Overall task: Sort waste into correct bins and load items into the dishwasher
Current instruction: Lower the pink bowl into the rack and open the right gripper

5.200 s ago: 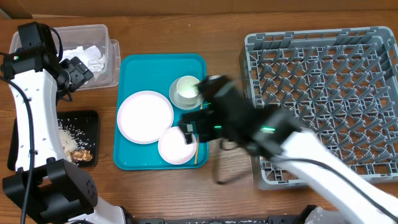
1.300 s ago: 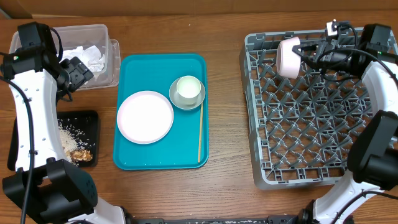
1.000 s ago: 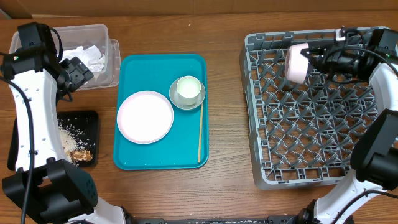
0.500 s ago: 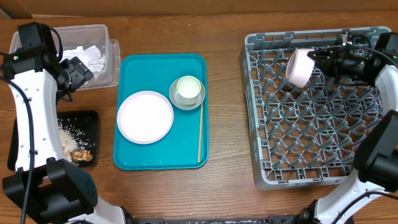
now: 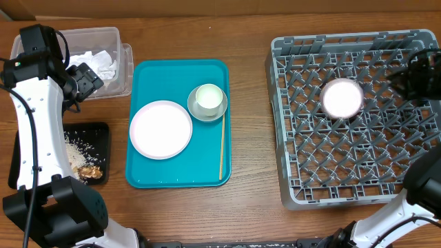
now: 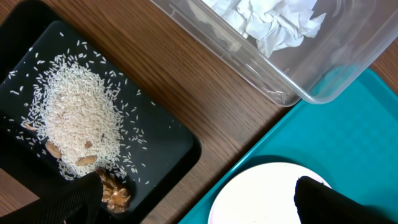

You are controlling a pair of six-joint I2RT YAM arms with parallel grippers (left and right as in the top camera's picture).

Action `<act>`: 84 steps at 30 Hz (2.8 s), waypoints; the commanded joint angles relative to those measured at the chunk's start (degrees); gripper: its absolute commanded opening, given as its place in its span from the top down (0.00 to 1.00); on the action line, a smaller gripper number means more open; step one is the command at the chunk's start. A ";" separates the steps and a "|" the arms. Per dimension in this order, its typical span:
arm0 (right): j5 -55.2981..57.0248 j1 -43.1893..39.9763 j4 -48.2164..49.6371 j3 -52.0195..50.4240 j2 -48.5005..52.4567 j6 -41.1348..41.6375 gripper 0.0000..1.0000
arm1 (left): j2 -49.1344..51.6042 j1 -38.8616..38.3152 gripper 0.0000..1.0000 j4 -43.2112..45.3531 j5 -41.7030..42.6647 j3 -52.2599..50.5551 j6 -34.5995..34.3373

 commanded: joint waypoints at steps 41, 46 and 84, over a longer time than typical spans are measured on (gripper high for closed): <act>31.39 23.19 5.77 -11.54 -6.82 2.84 0.96 | -0.59 -0.11 0.00 0.07 -0.72 0.85 -0.57; 35.63 23.08 7.19 -9.46 -6.82 2.80 0.96 | -0.59 -0.11 0.00 0.07 -0.72 0.85 -0.57; 28.26 25.24 11.10 -14.56 -6.82 4.37 0.96 | -0.59 -0.11 0.00 0.07 -0.72 0.85 -0.57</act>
